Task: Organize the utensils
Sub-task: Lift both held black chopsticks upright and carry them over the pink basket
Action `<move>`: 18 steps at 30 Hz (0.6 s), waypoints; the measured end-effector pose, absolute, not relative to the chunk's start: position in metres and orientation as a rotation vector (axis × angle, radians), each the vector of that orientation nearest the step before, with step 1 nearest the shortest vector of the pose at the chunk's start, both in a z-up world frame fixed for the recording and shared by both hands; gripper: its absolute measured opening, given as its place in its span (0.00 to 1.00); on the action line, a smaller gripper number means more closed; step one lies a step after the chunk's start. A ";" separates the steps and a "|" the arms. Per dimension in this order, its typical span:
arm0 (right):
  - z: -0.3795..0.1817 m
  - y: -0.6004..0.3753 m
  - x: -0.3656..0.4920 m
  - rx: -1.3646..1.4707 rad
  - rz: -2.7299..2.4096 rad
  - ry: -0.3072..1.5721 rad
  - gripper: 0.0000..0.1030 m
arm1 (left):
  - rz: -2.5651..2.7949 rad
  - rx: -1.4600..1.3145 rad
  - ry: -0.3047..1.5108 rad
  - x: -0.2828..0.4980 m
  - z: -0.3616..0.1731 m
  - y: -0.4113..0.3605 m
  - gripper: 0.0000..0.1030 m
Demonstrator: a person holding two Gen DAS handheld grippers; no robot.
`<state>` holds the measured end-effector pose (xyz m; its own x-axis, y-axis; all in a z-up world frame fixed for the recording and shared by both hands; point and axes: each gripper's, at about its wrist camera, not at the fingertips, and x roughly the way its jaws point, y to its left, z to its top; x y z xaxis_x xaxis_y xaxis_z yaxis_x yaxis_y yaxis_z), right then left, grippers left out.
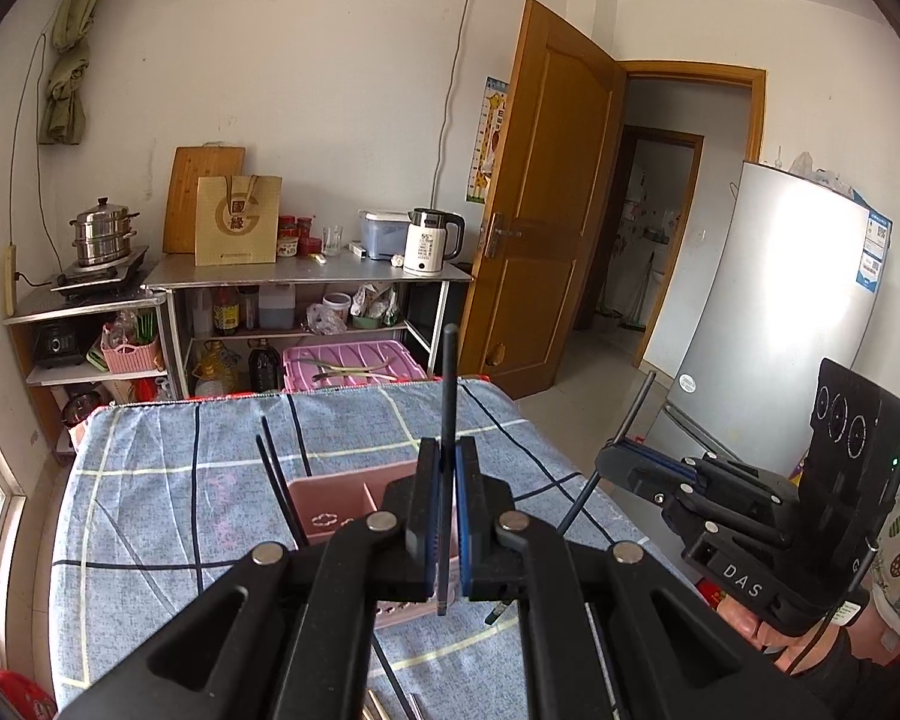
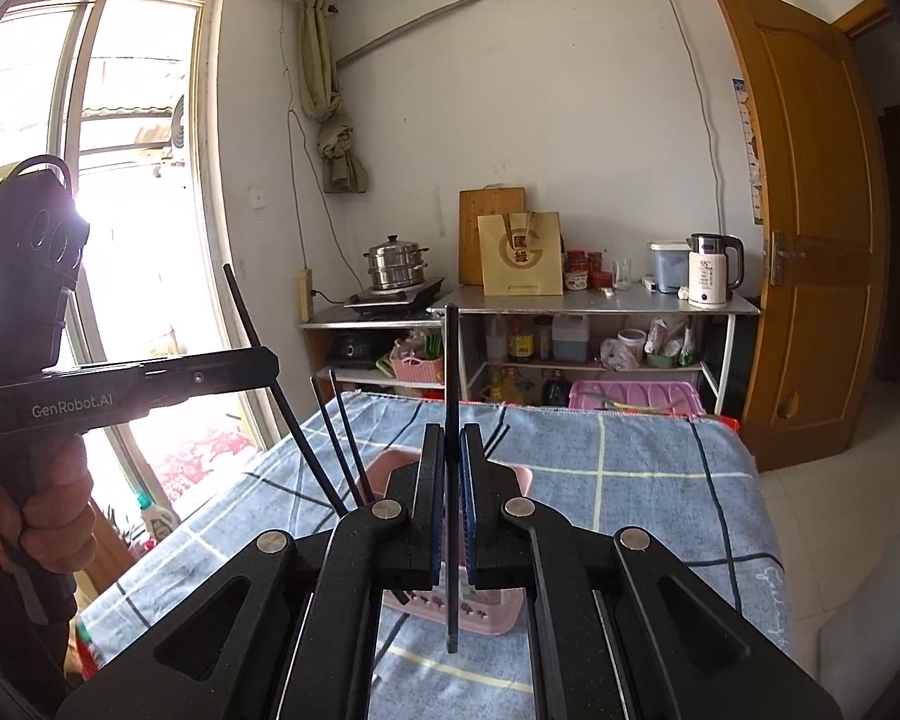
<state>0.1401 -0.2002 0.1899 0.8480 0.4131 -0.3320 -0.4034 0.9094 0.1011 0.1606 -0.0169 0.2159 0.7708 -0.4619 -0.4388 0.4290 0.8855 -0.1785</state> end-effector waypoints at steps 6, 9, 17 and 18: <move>0.203 -0.185 0.158 0.037 0.439 0.320 0.05 | -0.446 -0.074 0.465 0.176 0.230 -0.005 0.05; 0.205 -0.179 0.168 0.043 0.443 0.311 0.05 | -0.420 -0.072 0.470 0.185 0.229 0.002 0.05; 0.196 -0.164 0.193 0.070 0.466 0.321 0.05 | -0.374 -0.084 0.512 0.210 0.207 0.015 0.05; 0.193 -0.162 0.196 0.069 0.468 0.329 0.05 | -0.373 -0.086 0.519 0.212 0.204 0.016 0.05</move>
<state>0.1956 -0.1620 0.1931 0.8408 0.4536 -0.2956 -0.4313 0.8912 0.1406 0.2119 0.0160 0.2043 0.8029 -0.3690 -0.4681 0.3261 0.9293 -0.1732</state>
